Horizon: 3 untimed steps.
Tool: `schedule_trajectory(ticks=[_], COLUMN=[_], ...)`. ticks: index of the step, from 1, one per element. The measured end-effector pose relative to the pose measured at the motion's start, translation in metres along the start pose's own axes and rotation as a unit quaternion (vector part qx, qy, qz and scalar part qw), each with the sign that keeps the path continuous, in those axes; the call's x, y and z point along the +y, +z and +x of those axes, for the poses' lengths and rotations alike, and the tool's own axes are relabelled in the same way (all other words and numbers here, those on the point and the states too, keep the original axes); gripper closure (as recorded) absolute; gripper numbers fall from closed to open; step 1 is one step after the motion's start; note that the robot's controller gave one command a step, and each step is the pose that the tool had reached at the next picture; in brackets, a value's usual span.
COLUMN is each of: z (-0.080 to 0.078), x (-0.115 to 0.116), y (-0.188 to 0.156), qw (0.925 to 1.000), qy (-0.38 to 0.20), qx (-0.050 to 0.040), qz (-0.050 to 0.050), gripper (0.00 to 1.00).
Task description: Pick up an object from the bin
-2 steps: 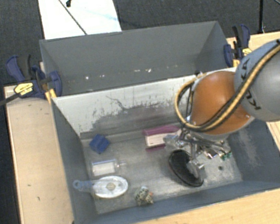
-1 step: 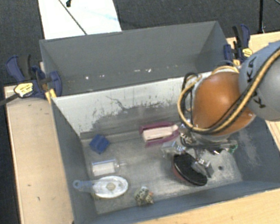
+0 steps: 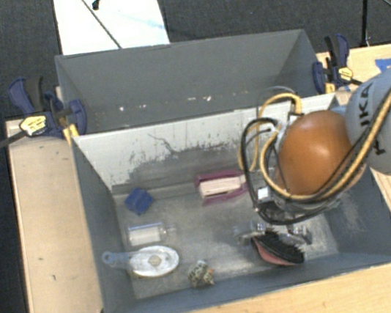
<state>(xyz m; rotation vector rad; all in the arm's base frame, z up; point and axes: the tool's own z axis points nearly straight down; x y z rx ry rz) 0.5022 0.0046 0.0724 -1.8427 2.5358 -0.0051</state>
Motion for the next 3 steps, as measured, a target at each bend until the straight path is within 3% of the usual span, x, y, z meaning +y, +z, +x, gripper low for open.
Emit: schedule_trajectory(ticks=[1, 2, 3], z=[-0.002, 0.013, -0.011], x=[-0.001, -0.012, -0.024], y=[-0.001, -0.121, -0.27], qw=[1.0, 1.0, 1.0], qy=[0.001, 0.009, -0.002], qx=[-0.0023, 0.0003, -0.0007], qz=[0.002, 0.001, 0.002], gripper=[1.0, 1.0, 1.0])
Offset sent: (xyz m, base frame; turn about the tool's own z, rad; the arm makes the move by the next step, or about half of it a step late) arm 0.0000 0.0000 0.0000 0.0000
